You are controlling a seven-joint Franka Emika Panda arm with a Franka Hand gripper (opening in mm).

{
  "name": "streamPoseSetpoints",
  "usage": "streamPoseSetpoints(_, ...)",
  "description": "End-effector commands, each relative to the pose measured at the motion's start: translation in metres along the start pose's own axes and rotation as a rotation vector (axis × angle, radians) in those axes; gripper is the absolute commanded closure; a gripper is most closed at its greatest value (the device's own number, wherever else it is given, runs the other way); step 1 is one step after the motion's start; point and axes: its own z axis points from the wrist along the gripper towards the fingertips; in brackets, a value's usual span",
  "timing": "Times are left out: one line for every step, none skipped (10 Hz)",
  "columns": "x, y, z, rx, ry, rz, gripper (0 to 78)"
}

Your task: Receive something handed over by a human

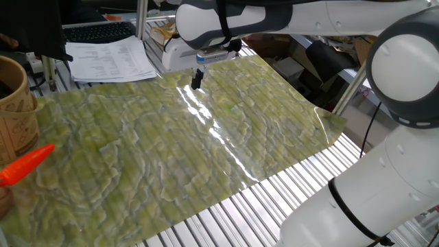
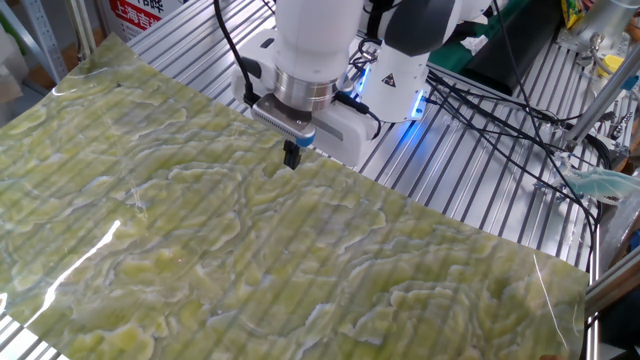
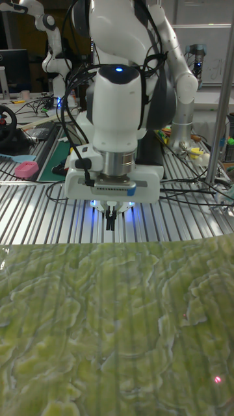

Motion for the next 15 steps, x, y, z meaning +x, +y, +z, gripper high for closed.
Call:
streamPoseSetpoints(-0.0007,-0.0001,0.0006,-0.005,-0.014,0.005,77.6)
streamPoseSetpoints(-0.0009,-0.0001,0.0005,-0.018,-0.014,0.005,77.6)
streamPoseSetpoints(-0.0010,-0.0002,0.0004,-0.024,-0.015,0.008,77.6)
streamPoseSetpoints(-0.0010,-0.0002,0.0004,-0.022,-0.019,0.009,77.6)
streamPoseSetpoints(-0.0009,-0.0001,0.0005,-0.024,-0.025,0.013,77.6)
streamPoseSetpoints(-0.0007,-0.0001,0.0006,-0.024,-0.031,0.017,77.6)
streamPoseSetpoints(-0.0007,-0.0001,0.0006,-0.025,-0.033,0.016,77.6)
streamPoseSetpoints(-0.0007,-0.0001,0.0006,-0.031,-0.033,0.022,77.6)
streamPoseSetpoints(-0.0007,-0.0001,0.0006,-0.031,-0.035,0.027,77.6)
streamPoseSetpoints(-0.0007,-0.0001,0.0006,-0.032,-0.035,0.030,77.6)
streamPoseSetpoints(-0.0007,-0.0001,0.0006,-0.032,-0.035,0.029,77.6)
streamPoseSetpoints(-0.0007,-0.0001,0.0006,-0.032,-0.035,0.029,77.6)
streamPoseSetpoints(-0.0007,-0.0005,0.0008,-0.036,-0.035,0.034,77.6)
streamPoseSetpoints(-0.0007,-0.0009,0.0010,-0.051,-0.035,0.035,77.6)
streamPoseSetpoints(-0.0007,-0.0009,0.0010,-0.055,-0.035,0.032,77.6)
